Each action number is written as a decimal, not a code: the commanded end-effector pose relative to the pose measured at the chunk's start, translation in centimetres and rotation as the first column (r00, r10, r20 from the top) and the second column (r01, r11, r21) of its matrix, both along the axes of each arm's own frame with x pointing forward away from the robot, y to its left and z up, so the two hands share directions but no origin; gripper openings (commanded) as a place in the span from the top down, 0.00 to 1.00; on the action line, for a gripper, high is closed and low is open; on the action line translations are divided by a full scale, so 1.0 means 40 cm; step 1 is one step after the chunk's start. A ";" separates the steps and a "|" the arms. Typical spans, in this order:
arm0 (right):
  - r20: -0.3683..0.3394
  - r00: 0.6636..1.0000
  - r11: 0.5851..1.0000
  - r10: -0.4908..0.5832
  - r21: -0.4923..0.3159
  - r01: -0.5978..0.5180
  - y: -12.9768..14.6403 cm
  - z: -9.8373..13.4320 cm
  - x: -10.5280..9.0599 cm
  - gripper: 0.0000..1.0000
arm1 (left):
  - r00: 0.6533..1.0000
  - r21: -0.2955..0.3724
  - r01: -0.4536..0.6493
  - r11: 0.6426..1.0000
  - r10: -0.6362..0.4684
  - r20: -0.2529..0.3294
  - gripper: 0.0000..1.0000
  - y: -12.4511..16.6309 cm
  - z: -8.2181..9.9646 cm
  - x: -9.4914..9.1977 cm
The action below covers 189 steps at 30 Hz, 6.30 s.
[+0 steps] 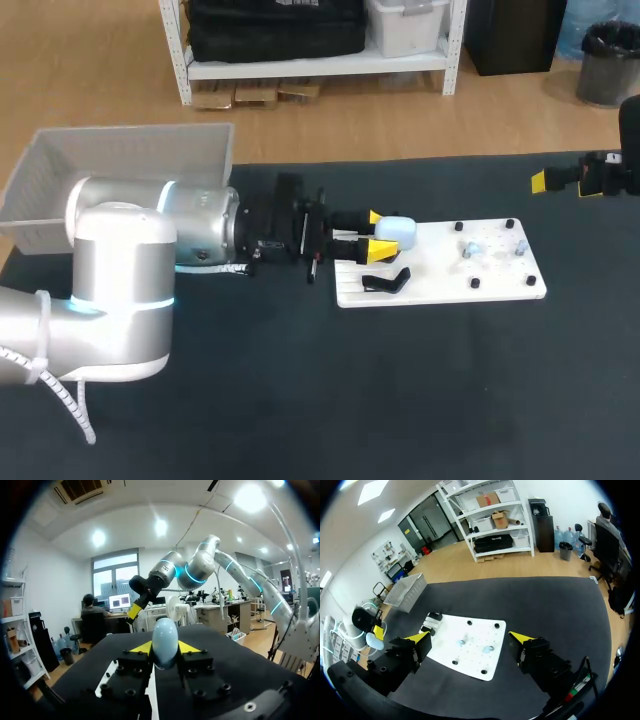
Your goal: Pick up each earbud case from the left stands, insert the matching earbuds, close the lid, and place the case in the box.
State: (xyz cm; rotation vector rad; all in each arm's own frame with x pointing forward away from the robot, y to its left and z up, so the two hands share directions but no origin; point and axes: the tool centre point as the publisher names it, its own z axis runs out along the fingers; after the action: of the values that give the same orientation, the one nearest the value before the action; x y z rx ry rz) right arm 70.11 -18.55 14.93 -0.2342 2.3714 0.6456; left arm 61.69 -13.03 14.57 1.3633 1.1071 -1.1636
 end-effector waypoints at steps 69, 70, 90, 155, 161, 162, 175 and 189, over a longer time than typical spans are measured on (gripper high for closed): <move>-0.030 0.975 0.966 0.218 -0.139 -0.220 0.417 0.071 -0.362 0.00 | 0.996 -0.019 -0.039 0.999 0.038 -0.079 1.00 0.024 -0.046 0.001; -0.028 0.975 0.966 0.219 -0.136 -0.221 0.428 0.070 -0.363 0.00 | 0.996 -0.019 -0.039 0.999 0.038 -0.079 1.00 0.024 -0.046 0.001; -0.087 0.976 0.972 0.198 -0.112 -0.208 0.488 0.011 -0.302 0.00 | 0.996 -0.019 -0.039 0.999 0.038 -0.079 1.00 0.024 -0.046 0.001; 0.002 0.992 0.916 0.127 -0.384 -0.117 0.299 0.112 -0.150 0.00 | 0.996 -0.019 -0.039 0.999 0.038 -0.079 1.00 0.024 -0.046 0.001; -0.116 0.991 0.855 0.065 -0.506 -0.115 0.196 0.065 -0.108 0.00 | 0.996 -0.019 -0.039 0.999 0.038 -0.079 1.00 0.024 -0.046 0.001; -0.135 0.989 0.845 0.054 -0.522 -0.118 0.182 0.052 -0.101 0.00 | 0.996 -0.019 -0.039 0.999 0.038 -0.079 1.00 0.024 -0.046 0.001; -0.326 0.945 0.799 0.029 -0.560 -0.217 0.097 -0.092 -0.053 0.27 | 0.996 -0.019 -0.039 0.999 0.038 -0.079 1.00 0.024 -0.046 0.001; -0.397 0.918 0.741 -0.016 -0.621 -0.256 0.051 -0.216 -0.025 0.29 | 0.996 -0.019 -0.039 0.999 0.038 -0.079 1.00 0.024 -0.046 0.001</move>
State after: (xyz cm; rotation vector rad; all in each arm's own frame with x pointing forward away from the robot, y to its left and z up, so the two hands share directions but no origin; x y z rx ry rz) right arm 68.40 -16.74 6.89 -0.6334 2.8896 -0.1605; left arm 61.90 -12.08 12.78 1.2896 1.1709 -1.2116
